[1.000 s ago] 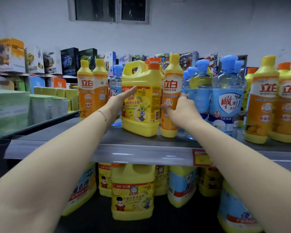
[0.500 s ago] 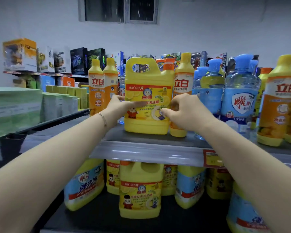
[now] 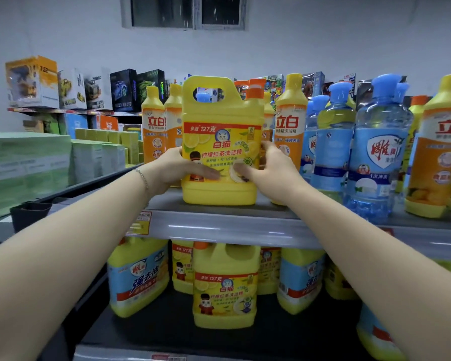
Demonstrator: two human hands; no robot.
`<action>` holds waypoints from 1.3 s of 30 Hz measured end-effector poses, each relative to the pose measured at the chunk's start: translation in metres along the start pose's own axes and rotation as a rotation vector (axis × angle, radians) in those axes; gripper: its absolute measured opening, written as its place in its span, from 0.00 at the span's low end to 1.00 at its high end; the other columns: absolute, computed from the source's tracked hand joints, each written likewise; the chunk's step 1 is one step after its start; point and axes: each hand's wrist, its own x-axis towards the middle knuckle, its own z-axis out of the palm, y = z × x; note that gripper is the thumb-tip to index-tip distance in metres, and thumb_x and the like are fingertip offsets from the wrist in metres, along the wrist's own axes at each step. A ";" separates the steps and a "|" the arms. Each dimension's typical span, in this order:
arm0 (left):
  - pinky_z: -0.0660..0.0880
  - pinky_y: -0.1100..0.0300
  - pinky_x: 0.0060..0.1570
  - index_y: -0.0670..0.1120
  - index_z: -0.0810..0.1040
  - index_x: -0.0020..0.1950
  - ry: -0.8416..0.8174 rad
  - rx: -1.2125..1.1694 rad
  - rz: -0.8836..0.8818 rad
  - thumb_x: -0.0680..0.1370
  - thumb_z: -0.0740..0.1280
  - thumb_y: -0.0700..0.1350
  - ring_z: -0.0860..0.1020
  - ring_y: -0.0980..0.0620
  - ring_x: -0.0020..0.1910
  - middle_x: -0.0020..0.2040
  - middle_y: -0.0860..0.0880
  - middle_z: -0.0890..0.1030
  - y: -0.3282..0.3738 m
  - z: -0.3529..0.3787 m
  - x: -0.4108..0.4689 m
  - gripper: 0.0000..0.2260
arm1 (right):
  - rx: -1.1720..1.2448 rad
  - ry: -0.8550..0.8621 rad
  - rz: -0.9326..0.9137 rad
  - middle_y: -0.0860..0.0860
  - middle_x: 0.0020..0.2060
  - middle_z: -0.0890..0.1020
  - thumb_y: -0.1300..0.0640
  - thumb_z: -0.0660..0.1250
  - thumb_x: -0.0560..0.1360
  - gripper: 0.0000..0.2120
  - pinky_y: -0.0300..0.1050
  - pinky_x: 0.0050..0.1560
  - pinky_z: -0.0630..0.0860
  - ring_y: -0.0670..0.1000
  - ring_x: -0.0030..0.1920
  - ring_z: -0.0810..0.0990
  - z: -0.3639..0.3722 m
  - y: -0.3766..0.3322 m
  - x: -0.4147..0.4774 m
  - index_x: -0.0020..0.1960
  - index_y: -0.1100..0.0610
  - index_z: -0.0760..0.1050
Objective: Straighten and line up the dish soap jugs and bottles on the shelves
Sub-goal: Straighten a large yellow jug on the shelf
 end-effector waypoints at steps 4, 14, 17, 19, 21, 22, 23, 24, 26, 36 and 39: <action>0.77 0.46 0.56 0.51 0.78 0.63 -0.024 -0.067 0.013 0.58 0.82 0.44 0.82 0.47 0.56 0.56 0.51 0.84 -0.005 -0.009 -0.014 0.34 | 0.386 -0.139 0.107 0.45 0.59 0.78 0.47 0.72 0.72 0.31 0.57 0.60 0.76 0.51 0.59 0.78 0.015 0.004 0.011 0.69 0.46 0.61; 0.81 0.55 0.45 0.46 0.77 0.64 0.082 -0.214 0.137 0.61 0.78 0.41 0.83 0.48 0.52 0.54 0.49 0.84 0.018 -0.005 -0.055 0.31 | 0.610 -0.098 -0.113 0.51 0.60 0.80 0.53 0.70 0.74 0.22 0.60 0.62 0.74 0.53 0.60 0.79 0.021 -0.017 0.001 0.66 0.49 0.68; 0.81 0.58 0.41 0.46 0.78 0.62 0.101 -0.229 0.198 0.61 0.77 0.41 0.84 0.50 0.49 0.52 0.49 0.85 0.040 -0.001 -0.072 0.29 | 0.578 -0.038 -0.190 0.52 0.61 0.78 0.51 0.69 0.73 0.23 0.57 0.62 0.75 0.51 0.60 0.79 0.009 -0.036 -0.011 0.66 0.51 0.68; 0.81 0.57 0.42 0.46 0.78 0.63 0.105 -0.226 0.250 0.61 0.77 0.41 0.84 0.50 0.50 0.53 0.49 0.85 0.054 0.003 -0.083 0.30 | 0.582 -0.025 -0.228 0.52 0.61 0.79 0.51 0.68 0.74 0.23 0.58 0.61 0.75 0.52 0.60 0.79 0.000 -0.047 -0.018 0.67 0.52 0.68; 0.81 0.56 0.45 0.46 0.78 0.63 0.102 -0.225 0.280 0.61 0.77 0.42 0.84 0.50 0.50 0.53 0.50 0.85 0.064 0.007 -0.093 0.30 | 0.576 -0.017 -0.252 0.52 0.60 0.79 0.52 0.68 0.75 0.23 0.59 0.61 0.75 0.53 0.60 0.79 -0.009 -0.054 -0.028 0.68 0.54 0.67; 0.81 0.56 0.45 0.46 0.78 0.62 0.097 -0.222 0.288 0.61 0.77 0.42 0.84 0.50 0.50 0.53 0.50 0.85 0.067 0.010 -0.098 0.29 | 0.576 -0.014 -0.256 0.52 0.60 0.79 0.53 0.67 0.76 0.22 0.59 0.61 0.75 0.53 0.60 0.79 -0.014 -0.057 -0.034 0.68 0.54 0.67; 0.81 0.56 0.45 0.47 0.78 0.62 0.090 -0.217 0.292 0.61 0.77 0.42 0.84 0.50 0.50 0.52 0.50 0.85 0.070 0.013 -0.103 0.29 | 0.576 -0.012 -0.255 0.52 0.60 0.80 0.54 0.67 0.77 0.21 0.59 0.61 0.75 0.53 0.60 0.79 -0.018 -0.057 -0.040 0.67 0.54 0.67; 0.81 0.56 0.46 0.47 0.79 0.61 0.081 -0.212 0.292 0.61 0.77 0.43 0.84 0.51 0.50 0.52 0.50 0.85 0.070 0.017 -0.107 0.28 | 0.575 -0.017 -0.249 0.52 0.60 0.80 0.55 0.66 0.77 0.20 0.59 0.61 0.75 0.53 0.60 0.79 -0.021 -0.058 -0.047 0.68 0.54 0.67; 0.81 0.54 0.48 0.47 0.78 0.62 0.071 -0.217 0.283 0.61 0.77 0.45 0.84 0.51 0.51 0.53 0.50 0.85 0.067 0.027 -0.114 0.29 | 0.557 -0.021 -0.224 0.53 0.61 0.79 0.56 0.65 0.78 0.21 0.59 0.61 0.75 0.53 0.60 0.79 -0.026 -0.054 -0.062 0.69 0.55 0.65; 0.80 0.61 0.41 0.50 0.75 0.63 -0.080 -0.307 0.246 0.64 0.75 0.51 0.84 0.55 0.49 0.52 0.54 0.85 0.027 0.106 -0.133 0.28 | 0.414 0.085 -0.035 0.51 0.57 0.82 0.53 0.68 0.72 0.29 0.54 0.54 0.79 0.52 0.56 0.81 -0.061 -0.008 -0.153 0.70 0.55 0.62; 0.80 0.63 0.43 0.50 0.74 0.65 -0.149 -0.323 0.261 0.67 0.71 0.56 0.83 0.56 0.51 0.54 0.55 0.84 0.020 0.135 -0.134 0.28 | 0.384 0.124 0.017 0.50 0.56 0.82 0.55 0.68 0.71 0.30 0.52 0.54 0.79 0.51 0.56 0.81 -0.078 0.004 -0.178 0.70 0.54 0.62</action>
